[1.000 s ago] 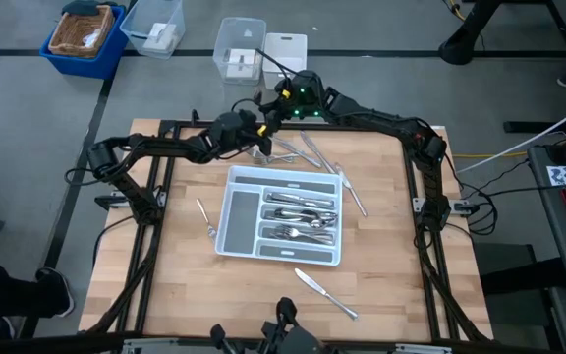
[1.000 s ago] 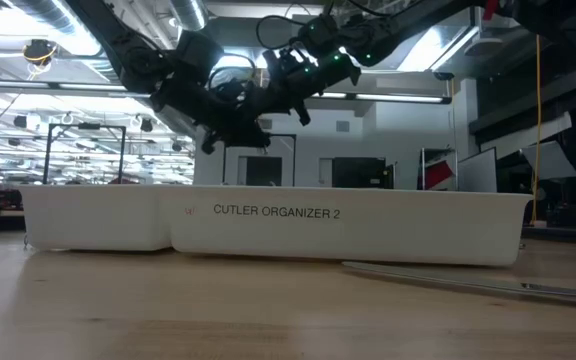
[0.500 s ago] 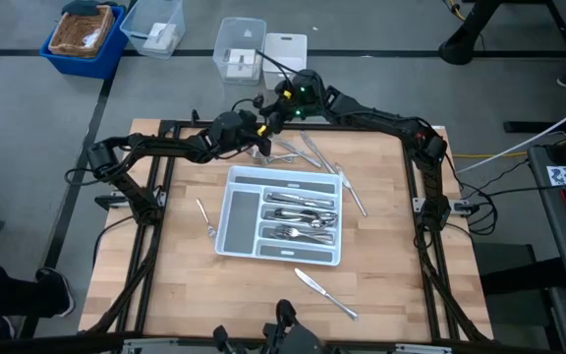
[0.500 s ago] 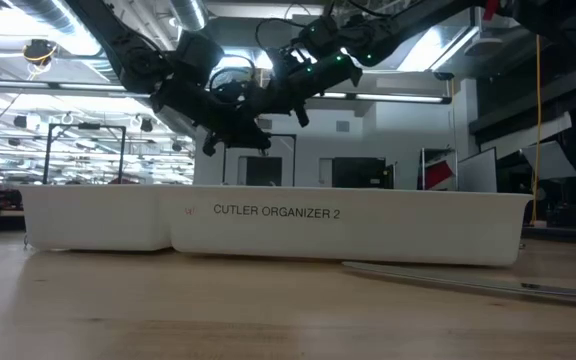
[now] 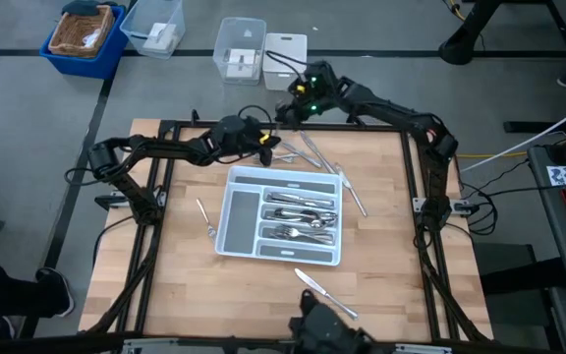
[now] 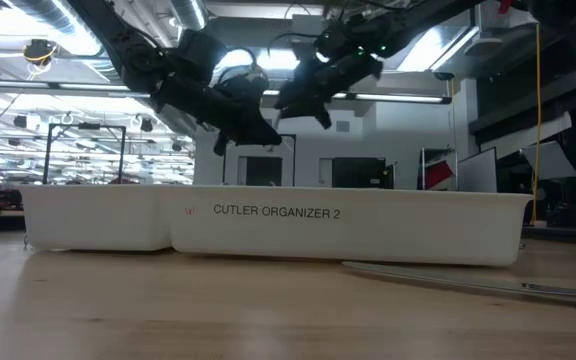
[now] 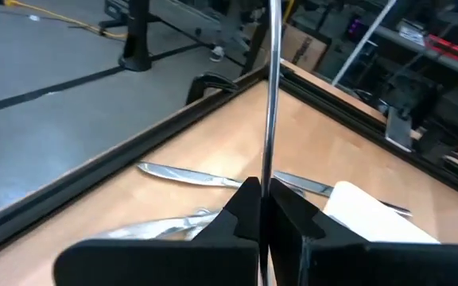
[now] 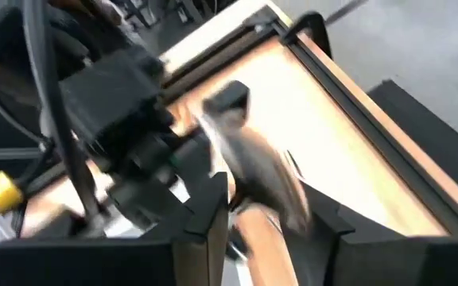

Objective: Sort silverware
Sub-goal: Put the spoon into the organizer tray

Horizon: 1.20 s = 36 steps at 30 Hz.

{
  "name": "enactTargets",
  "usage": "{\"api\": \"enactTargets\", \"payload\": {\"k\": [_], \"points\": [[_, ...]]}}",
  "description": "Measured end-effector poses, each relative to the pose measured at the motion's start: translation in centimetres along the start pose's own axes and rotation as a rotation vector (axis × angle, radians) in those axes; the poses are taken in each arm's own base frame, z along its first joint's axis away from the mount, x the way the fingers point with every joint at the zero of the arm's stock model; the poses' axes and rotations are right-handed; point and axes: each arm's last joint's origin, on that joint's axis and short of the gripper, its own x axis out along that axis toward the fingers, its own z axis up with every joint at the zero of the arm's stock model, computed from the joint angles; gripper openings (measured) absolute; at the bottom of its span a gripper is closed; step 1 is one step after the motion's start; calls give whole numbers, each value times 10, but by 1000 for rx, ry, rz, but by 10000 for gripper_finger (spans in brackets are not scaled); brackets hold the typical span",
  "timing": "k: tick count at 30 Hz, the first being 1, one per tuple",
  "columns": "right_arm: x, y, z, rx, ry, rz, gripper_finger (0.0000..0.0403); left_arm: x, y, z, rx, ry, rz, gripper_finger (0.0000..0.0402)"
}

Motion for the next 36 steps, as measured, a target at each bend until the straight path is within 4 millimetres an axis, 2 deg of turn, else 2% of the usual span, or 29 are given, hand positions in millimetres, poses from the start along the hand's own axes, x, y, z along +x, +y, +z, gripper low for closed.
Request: {"api": "enactTargets", "payload": {"k": [6, 13, 19, 24, 29, 36], "points": [[-35, -3, -3, -6, 88, -24, 106, 0, -13, -3, 8, 33, -129, 0], [-60, 5, -17, -10, 237, -22, 106, 1, -30, -11, 19, 80, -204, 0], [-69, 16, -31, 29, 371, 16, 106, -1, -38, -22, 29, 180, -227, 0], [-75, 20, -42, 47, 483, -4, 106, -3, -53, -33, 71, 260, -299, 0], [-81, 18, -48, 66, 566, -101, 106, -9, -76, -47, 162, 342, -470, 0], [-81, 16, -50, 41, 602, -215, 106, -16, -99, -62, 287, 396, -504, 0]]}}
